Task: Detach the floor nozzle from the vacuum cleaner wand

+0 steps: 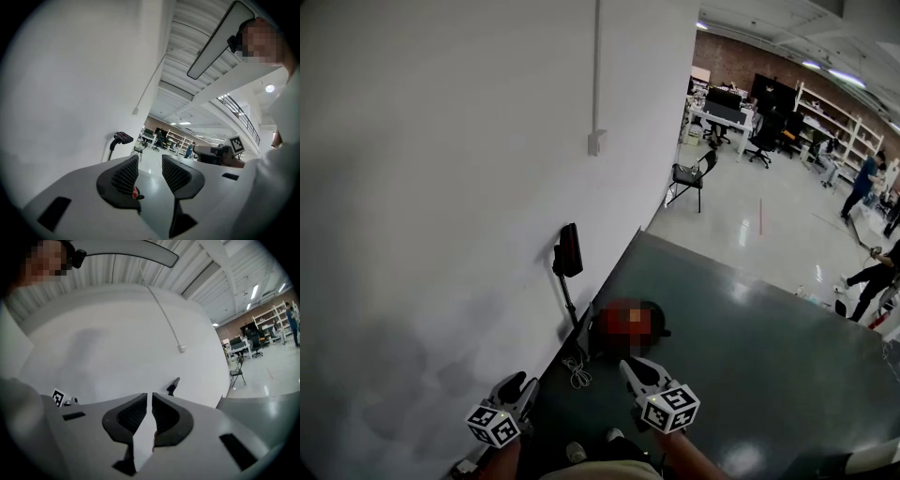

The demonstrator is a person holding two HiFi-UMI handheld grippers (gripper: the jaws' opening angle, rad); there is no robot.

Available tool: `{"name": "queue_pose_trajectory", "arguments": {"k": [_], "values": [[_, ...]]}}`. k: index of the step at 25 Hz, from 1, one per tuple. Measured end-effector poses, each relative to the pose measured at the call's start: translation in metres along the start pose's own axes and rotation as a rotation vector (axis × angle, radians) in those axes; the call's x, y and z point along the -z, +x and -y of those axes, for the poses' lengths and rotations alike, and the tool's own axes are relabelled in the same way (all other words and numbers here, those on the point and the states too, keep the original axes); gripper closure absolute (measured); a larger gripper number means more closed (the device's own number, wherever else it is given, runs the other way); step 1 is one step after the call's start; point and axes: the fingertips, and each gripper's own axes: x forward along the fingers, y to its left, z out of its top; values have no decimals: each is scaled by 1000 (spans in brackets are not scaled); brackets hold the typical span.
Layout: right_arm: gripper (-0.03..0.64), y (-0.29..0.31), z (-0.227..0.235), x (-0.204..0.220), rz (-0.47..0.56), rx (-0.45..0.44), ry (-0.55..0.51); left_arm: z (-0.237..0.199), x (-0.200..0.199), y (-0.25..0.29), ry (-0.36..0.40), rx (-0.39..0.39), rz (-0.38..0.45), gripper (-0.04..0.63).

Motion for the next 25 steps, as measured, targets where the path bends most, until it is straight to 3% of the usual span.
{"name": "queue_pose_trajectory", "arguments": {"k": [13, 25], "values": [[557, 8, 59, -35, 47, -151, 73, 29, 0, 80, 26, -49, -31, 434], [545, 35, 101, -33, -9, -219, 169, 19, 15, 117, -15, -106, -53, 434]]}}
